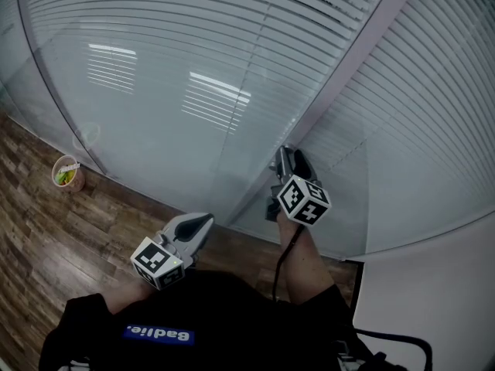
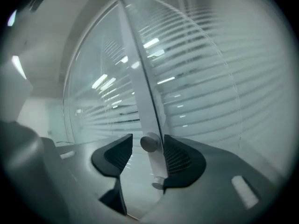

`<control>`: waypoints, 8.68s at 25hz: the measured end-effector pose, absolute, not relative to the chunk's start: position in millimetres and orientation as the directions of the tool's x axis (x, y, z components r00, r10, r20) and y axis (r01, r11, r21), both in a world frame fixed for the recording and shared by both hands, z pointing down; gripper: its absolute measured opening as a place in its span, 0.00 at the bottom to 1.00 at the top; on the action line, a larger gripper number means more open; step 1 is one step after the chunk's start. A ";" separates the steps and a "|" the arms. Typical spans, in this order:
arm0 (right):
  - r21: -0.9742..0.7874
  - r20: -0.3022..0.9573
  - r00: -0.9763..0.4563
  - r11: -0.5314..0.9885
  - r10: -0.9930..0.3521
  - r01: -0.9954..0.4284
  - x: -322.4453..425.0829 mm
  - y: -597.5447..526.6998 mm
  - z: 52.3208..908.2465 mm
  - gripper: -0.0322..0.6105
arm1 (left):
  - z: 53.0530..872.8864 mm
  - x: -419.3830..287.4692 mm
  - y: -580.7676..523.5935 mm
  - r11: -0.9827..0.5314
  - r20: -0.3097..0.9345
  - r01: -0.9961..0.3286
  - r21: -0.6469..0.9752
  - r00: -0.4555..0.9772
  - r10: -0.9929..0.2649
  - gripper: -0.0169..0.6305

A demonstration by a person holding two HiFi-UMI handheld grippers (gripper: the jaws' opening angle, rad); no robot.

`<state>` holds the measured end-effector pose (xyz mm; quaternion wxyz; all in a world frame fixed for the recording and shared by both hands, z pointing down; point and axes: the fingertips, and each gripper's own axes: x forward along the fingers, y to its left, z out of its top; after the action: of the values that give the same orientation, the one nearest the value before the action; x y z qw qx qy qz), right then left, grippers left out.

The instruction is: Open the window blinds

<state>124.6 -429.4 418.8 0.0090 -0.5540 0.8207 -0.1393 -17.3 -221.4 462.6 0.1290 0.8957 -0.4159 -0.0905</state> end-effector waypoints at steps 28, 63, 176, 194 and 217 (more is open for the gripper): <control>0.831 0.055 -0.165 0.137 -0.985 -0.539 108.6 -427.1 423.4 0.25 | 462.7 -10.4 -223.0 -0.619 -0.050 -0.711 0.334 0.642 -0.765 0.03; -0.775 0.034 -0.475 0.277 -0.879 -0.568 130.7 -430.4 418.1 0.25 | 462.4 -14.0 -218.0 -0.632 -0.046 -0.704 0.324 0.656 -0.754 0.03; 0.074 0.241 -0.418 0.446 -0.876 -0.892 129.3 -137.0 518.9 0.05 | 489.1 55.7 -74.3 -0.722 0.006 -0.593 0.356 0.774 -0.634 0.03; 0.043 0.197 -0.430 0.446 -0.881 -0.894 112.6 -92.6 498.6 0.05 | 473.9 49.5 -41.2 -0.762 -0.018 -0.570 0.306 0.797 -0.603 0.03; 0.049 0.179 -0.426 0.441 -0.887 -0.896 63.2 -85.8 486.4 0.05 | 466.7 2.7 -52.0 -0.789 -0.041 -0.535 0.303 0.820 -0.571 0.03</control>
<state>63.2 -85.8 486.4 -0.0891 -0.5281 0.8440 -0.0266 2.7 -52.0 466.7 0.1401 0.9435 -0.2932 -0.0650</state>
